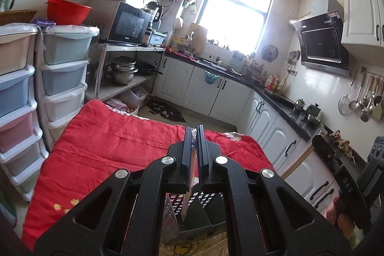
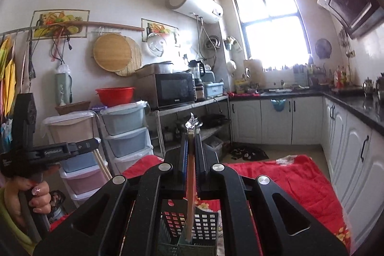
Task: Organize utensils
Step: 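Lift the held chopsticks with both tools and carry them above the green caddy, then open both tools to drop the chopsticks upright into the green caddy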
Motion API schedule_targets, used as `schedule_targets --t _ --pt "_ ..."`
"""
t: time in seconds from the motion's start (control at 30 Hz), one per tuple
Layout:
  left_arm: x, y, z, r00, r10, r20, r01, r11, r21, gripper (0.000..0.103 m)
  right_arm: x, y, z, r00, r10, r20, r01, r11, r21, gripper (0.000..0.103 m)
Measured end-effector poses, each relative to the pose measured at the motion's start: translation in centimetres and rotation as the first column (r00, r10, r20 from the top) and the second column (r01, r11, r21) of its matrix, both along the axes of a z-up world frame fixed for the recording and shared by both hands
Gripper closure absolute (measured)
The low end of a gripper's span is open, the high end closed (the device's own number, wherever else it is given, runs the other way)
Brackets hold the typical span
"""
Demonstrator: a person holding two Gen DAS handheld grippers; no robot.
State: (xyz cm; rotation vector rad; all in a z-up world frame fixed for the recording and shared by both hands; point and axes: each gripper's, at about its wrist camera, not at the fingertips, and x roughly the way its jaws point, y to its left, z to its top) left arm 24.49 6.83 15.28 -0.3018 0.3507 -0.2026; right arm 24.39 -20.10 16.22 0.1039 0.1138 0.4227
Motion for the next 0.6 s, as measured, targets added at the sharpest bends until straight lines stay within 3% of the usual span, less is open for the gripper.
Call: schedule_targets --t 0.37,0.43,0.47,0.5,0.53,0.6 --pt "0.5 -0.5 -2.9 0.998 -0.041 -0.057 0.04 0.999 -0.013 0.101 1.3 0.3 -3.1 0.995 -0.012 -0.097 0.013 1.0 0.01 0.097" --pt "0.5 -0.3 -3.1 0.997 -0.04 -0.06 0.04 0.999 -0.014 0.1 1.4 0.3 -3.5 0.994 -0.015 -0.113 0.016 1.0 0.01 0.093" --pt "0.4 -0.3 -3.2 0.997 -0.041 -0.063 0.04 0.999 -0.016 0.094 1.5 0.3 -3.7 0.993 -0.015 -0.121 0.016 1.0 0.012 0.089" --pt "0.2 -0.2 -3.4 0.997 -0.042 -0.063 0.041 0.999 -0.019 0.089 1.5 0.3 -3.8 0.992 -0.015 -0.126 0.017 1.0 0.013 0.076" --pt "0.1 -0.1 -3.5 0.997 -0.04 -0.061 0.039 0.999 -0.022 0.077 1.3 0.3 -4.0 0.991 -0.017 -0.13 0.019 1.0 0.014 0.067" --pt "-0.4 0.1 -3.7 0.998 -0.037 -0.055 0.035 0.999 -0.026 0.067 1.1 0.2 -4.1 0.991 -0.019 -0.132 0.021 1.0 0.012 0.066"
